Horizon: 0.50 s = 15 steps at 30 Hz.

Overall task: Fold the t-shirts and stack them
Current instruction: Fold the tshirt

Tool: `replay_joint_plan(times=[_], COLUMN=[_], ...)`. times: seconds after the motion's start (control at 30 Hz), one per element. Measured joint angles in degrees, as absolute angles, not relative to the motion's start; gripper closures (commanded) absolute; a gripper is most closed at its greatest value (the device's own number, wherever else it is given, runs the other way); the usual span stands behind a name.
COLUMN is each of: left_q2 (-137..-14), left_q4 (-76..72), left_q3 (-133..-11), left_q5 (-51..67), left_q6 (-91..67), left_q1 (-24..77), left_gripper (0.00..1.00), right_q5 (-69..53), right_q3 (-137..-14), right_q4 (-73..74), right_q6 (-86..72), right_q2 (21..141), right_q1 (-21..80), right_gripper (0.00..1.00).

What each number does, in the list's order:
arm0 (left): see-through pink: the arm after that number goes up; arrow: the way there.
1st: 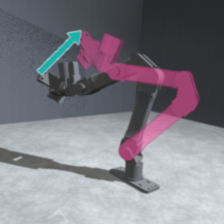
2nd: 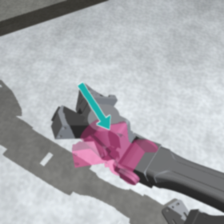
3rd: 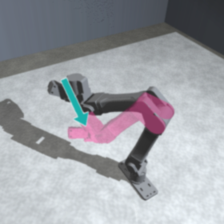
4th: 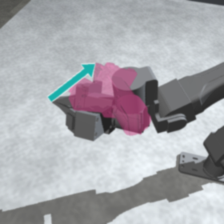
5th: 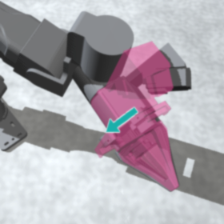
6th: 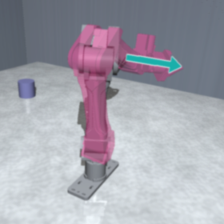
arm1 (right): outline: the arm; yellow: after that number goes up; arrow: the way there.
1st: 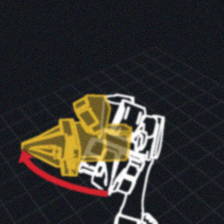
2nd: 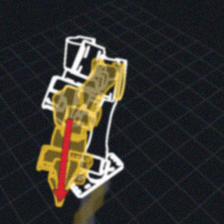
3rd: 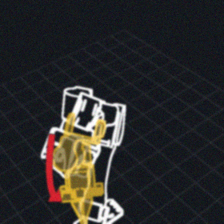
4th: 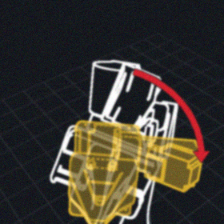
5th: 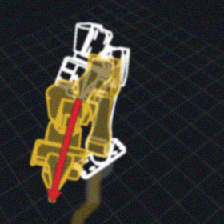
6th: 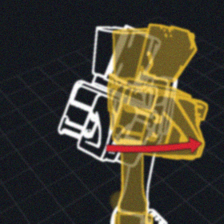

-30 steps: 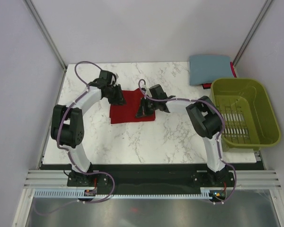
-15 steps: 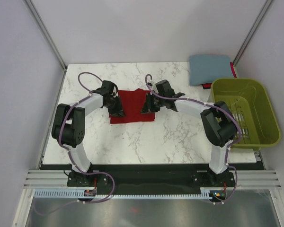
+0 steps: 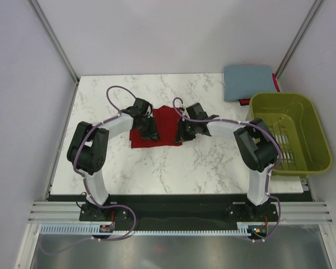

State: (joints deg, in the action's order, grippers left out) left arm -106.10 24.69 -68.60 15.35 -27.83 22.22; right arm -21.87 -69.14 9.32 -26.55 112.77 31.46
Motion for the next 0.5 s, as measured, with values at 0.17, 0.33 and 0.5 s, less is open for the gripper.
replay_joint_plan(times=[0.17,0.33,0.5], left_q2=[-106.8,-104.6,-102.2], left_q4=[23.7,24.4,26.5], left_q3=[-67.7,-67.3,-68.5], left_q5=[15.2,13.0,12.1], left_q6=[-28.7,-28.7,-28.5], left_q1=[21.6,21.6,20.5], left_gripper=[0.70,0.68,0.67], right_q5=[-18.6,-15.0,-13.2], right_q3=[-66.5,-66.5,-67.0], right_q4=[12.3,13.0,14.3], right_q6=[-26.1,-25.2,-24.4], right_q2=[105.6,101.3,103.6], right_q1=[30.9,30.1,29.6], right_gripper=[0.61,0.50,0.47])
